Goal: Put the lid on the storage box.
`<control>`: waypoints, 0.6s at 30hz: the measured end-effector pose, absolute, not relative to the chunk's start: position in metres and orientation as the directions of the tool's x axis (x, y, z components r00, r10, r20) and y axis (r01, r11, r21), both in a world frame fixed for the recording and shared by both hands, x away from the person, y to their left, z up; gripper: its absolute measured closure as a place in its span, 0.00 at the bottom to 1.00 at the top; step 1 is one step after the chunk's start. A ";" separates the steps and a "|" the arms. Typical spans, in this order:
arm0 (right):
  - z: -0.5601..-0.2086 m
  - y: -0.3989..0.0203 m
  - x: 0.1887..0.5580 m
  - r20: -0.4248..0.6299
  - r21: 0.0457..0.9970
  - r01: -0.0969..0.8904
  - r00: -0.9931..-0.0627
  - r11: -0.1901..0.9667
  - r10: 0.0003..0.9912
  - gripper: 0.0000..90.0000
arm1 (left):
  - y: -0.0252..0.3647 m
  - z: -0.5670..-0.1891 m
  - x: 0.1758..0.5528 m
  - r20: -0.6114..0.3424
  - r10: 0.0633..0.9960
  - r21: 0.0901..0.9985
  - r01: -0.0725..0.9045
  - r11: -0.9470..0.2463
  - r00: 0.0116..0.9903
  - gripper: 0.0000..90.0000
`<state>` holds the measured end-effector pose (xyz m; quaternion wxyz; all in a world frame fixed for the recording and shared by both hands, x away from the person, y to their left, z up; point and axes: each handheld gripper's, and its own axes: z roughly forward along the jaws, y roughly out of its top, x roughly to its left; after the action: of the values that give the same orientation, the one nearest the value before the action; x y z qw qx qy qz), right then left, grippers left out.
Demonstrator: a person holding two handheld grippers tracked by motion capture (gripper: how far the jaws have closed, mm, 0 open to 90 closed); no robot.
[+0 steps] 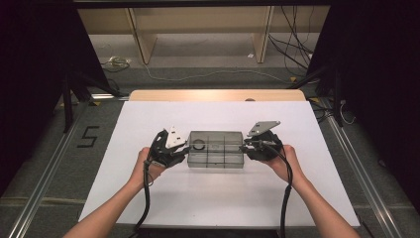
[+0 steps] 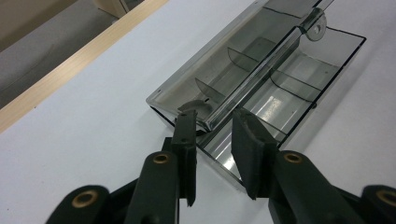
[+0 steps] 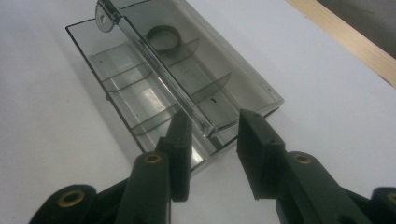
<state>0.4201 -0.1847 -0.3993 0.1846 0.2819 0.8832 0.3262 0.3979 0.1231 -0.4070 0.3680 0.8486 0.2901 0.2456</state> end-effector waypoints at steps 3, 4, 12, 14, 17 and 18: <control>-0.400 -0.185 0.419 -0.138 0.679 0.379 -0.775 0.629 0.616 0.74 | 0.124 -0.410 0.395 0.192 0.672 0.769 0.316 -0.556 0.715 0.77; -0.401 -0.186 0.417 -0.132 0.680 0.385 -0.773 0.624 0.621 0.74 | 0.124 -0.410 0.395 0.202 0.664 0.762 0.309 -0.568 0.720 0.76; -0.407 -0.192 0.407 -0.098 0.636 0.443 -0.765 0.632 0.636 0.47 | 0.138 -0.417 0.385 0.172 0.682 0.726 0.377 -0.576 0.711 0.39; -0.410 -0.195 0.404 -0.095 0.612 0.478 -0.746 0.630 0.659 0.35 | 0.143 -0.421 0.381 0.165 0.691 0.719 0.393 -0.573 0.704 0.28; -0.413 -0.203 0.396 -0.057 0.615 0.495 -0.749 0.614 0.661 0.23 | 0.150 -0.426 0.373 0.155 0.700 0.709 0.415 -0.571 0.697 0.17; -0.413 -0.205 0.394 -0.057 0.617 0.496 -0.746 0.611 0.663 0.19 | 0.153 -0.427 0.370 0.154 0.703 0.707 0.420 -0.569 0.694 0.17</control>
<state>0.3941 -0.2053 -0.4134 0.1413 0.3268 0.8864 0.2958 0.3700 0.1526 -0.4270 0.3298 0.8593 0.3268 0.2148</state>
